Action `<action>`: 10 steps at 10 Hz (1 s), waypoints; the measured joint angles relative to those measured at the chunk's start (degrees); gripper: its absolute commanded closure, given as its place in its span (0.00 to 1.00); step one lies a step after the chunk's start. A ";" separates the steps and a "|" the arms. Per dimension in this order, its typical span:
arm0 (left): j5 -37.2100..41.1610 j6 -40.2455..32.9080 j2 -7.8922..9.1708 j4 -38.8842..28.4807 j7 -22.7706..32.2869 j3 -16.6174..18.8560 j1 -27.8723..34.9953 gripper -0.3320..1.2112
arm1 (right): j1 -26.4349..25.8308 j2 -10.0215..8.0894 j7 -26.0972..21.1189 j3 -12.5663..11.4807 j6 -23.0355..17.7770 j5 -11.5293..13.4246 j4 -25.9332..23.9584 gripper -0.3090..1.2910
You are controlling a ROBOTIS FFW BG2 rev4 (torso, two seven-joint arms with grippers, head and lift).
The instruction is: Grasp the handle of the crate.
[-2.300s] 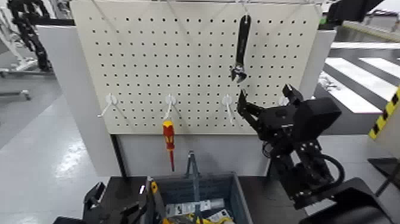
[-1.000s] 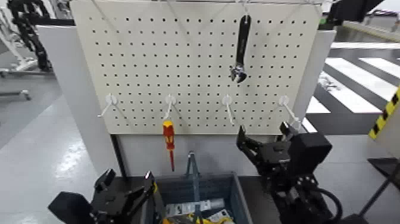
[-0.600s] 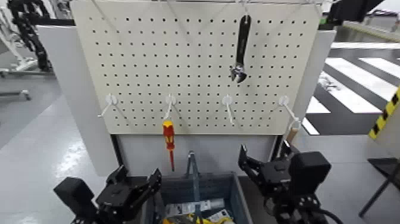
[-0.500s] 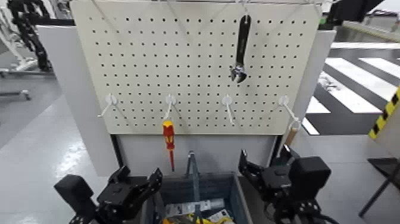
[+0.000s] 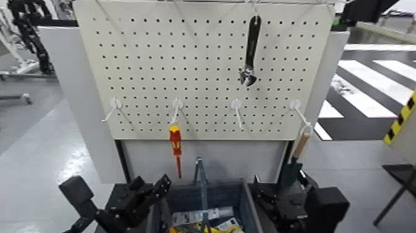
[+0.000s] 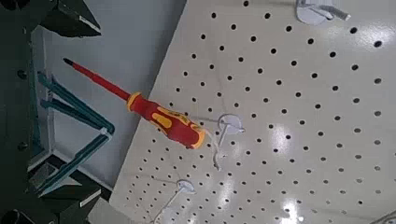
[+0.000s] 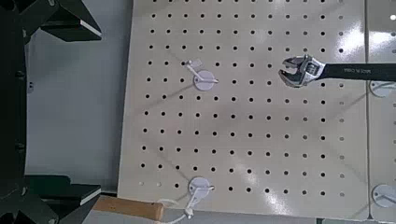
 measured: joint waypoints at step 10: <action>21.12 12.07 1.61 6.90 -5.09 -0.53 -6.26 0.28 | 7.68 4.08 1.90 -2.44 -6.00 -0.87 3.97 0.28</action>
